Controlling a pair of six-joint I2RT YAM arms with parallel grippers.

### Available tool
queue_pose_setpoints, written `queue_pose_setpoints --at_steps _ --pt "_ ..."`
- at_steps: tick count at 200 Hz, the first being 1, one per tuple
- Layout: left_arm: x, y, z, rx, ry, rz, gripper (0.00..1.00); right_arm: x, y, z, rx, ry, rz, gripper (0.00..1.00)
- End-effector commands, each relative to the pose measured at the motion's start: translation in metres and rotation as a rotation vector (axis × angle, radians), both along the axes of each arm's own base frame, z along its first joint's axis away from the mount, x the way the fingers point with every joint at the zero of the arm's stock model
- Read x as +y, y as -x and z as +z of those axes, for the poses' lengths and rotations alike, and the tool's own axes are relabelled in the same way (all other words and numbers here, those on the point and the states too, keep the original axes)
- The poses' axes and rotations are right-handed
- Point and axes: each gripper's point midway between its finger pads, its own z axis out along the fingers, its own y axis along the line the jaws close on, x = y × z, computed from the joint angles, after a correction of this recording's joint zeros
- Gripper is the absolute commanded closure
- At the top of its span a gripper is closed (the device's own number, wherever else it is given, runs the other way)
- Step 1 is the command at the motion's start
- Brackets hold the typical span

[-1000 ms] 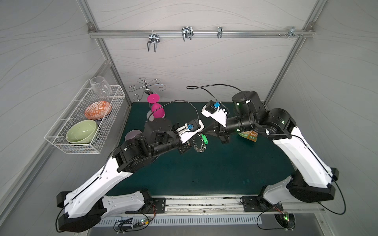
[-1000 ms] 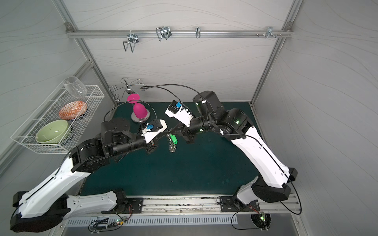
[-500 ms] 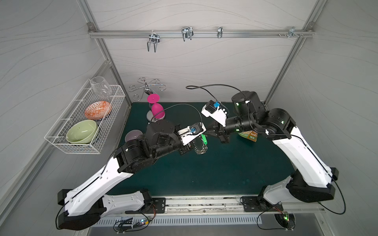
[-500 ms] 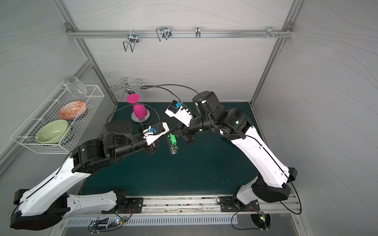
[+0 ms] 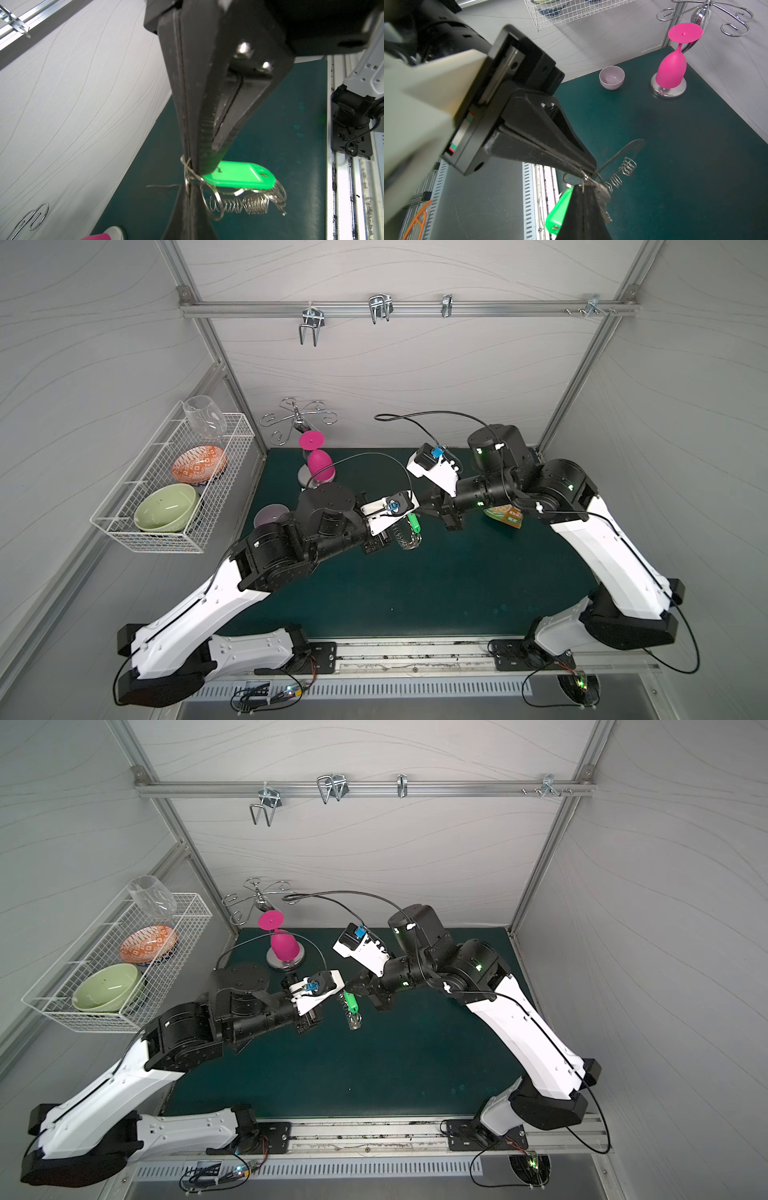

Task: Attach keys to a key ring
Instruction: Insert the key onto the keyring.

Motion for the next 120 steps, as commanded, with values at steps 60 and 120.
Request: queue_pose_setpoints --at_steps 60,120 --pt "-0.009 0.007 0.042 -0.094 0.09 -0.046 1.0 0.008 -0.004 -0.004 0.01 0.012 -0.012 1.0" --pt "-0.005 0.008 0.045 -0.112 0.097 -0.042 1.0 0.011 -0.009 -0.013 0.028 0.046 -0.03 1.0"
